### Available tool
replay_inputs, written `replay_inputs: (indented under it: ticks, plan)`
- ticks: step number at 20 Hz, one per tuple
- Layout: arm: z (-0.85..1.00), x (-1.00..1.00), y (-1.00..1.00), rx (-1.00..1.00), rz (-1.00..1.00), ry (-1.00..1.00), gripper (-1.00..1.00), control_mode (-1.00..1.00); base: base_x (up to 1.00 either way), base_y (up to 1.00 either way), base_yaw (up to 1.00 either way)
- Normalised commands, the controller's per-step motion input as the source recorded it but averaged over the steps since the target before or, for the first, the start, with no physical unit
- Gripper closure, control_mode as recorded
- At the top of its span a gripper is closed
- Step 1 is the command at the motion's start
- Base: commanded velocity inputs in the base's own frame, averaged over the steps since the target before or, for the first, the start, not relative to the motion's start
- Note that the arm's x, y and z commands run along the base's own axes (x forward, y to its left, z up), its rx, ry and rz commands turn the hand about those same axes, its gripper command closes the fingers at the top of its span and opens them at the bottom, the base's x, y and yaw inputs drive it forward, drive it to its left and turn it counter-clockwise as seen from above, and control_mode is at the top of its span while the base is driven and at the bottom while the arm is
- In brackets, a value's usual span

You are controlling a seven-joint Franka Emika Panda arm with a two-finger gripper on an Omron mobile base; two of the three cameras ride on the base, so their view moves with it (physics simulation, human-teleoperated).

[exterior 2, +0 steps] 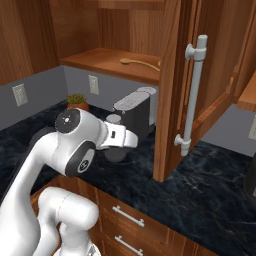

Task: Organize the utensils by type. Pick up the wooden spoons from the counter and place them in the open cabinet. Then pick up the metallic utensils from the counter and place them in the open drawer.

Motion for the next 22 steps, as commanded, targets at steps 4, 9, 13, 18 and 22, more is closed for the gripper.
replay_inputs:
  ticks: [4, 9, 13, 18, 22]
  plan:
    - [-0.12, -0.38, 0.01, 0.13, 0.0, 0.32, -1.0, -1.0, 0.0, 0.0, 0.0]
    - [-0.39, -0.39, 0.07, 0.08, 0.0, 0.08, -1.0, -1.0, 0.0, 0.0, 0.0]
    - [-0.05, -0.07, 0.0, 0.02, 0.0, 0.0, -1.0, -1.0, 0.0, 0.0, 0.0]
    - [-0.02, -0.1, 0.0, 0.0, 0.0, 0.0, -1.0, -1.0, 0.0, 0.0, 0.0]
    - [-0.07, -0.32, -0.06, 0.0, 0.04, 0.0, -1.0, 1.0, -0.37, -0.12, 0.04]
